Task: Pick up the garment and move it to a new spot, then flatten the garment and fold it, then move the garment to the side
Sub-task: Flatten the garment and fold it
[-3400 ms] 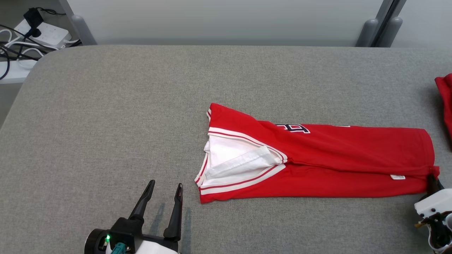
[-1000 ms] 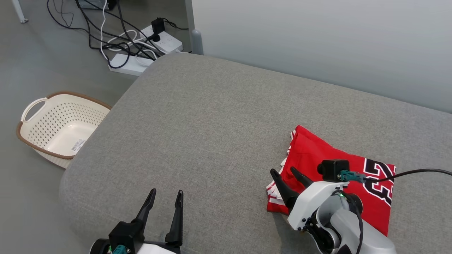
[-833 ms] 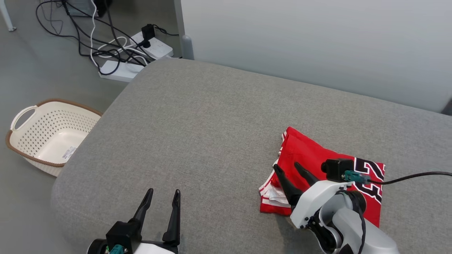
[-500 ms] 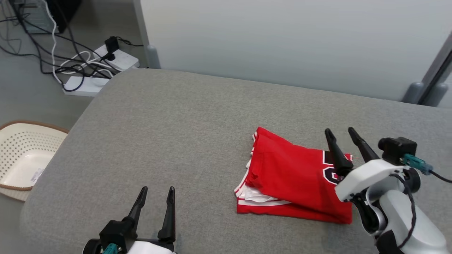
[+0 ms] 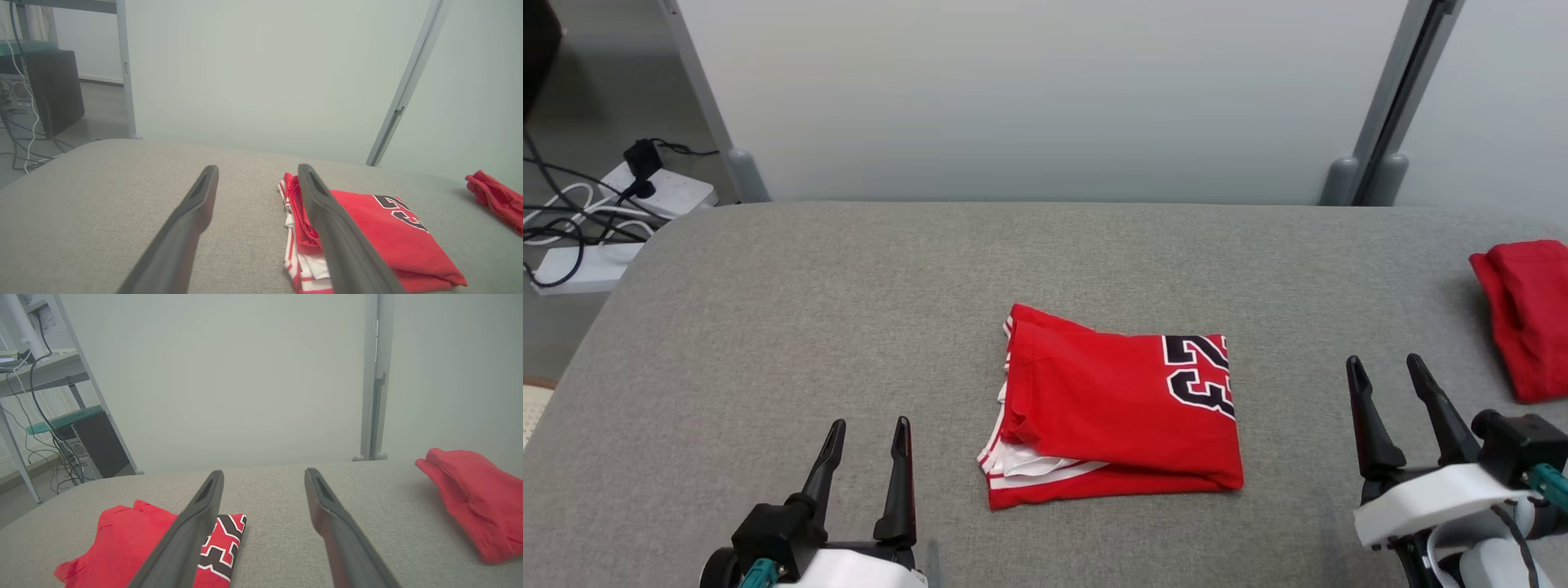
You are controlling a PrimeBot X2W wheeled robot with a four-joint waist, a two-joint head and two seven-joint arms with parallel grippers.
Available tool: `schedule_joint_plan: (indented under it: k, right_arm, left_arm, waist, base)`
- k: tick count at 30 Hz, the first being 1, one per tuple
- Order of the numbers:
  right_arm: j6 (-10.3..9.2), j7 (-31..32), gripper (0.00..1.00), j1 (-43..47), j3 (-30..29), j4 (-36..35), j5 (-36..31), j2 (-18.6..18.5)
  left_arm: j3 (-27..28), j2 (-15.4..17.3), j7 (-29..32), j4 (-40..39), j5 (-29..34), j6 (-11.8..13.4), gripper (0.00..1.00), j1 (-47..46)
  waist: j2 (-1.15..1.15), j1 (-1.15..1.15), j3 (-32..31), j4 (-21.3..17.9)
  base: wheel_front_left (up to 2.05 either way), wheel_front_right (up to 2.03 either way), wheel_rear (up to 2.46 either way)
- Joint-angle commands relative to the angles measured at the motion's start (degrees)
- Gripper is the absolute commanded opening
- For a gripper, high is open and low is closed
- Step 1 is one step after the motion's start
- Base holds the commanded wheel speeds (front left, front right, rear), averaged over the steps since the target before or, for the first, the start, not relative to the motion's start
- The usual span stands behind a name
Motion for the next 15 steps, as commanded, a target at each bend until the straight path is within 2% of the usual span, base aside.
schedule_joint_plan:
  k: [1,6,15]
  right_arm:
    - [0.00,-0.7,1.00,1.0,1.3,-3.3,-0.8,-0.5]
    - [0.00,-0.7,1.00,4.9,2.2,-7.3,-3.6,-2.0]
    - [0.00,-0.7,1.00,13.6,0.2,-14.7,-5.2,-1.4]
  left_arm:
    - [2.0,0.1,-0.6,-1.7,-0.4,0.5,1.00,-1.9]
    - [2.7,0.1,-0.6,-3.6,1.6,1.0,1.00,-1.0]
    - [2.3,0.1,-0.6,-5.7,5.0,-0.5,1.00,2.5]
  waist:
    - [0.00,0.00,-0.8,-1.8]
    - [0.00,0.00,-1.7,-3.1]
    - [0.00,0.00,-3.3,-2.4]
  base:
    - [0.00,0.00,0.00]
    - [0.00,0.00,0.00]
    - [0.00,0.00,0.00]
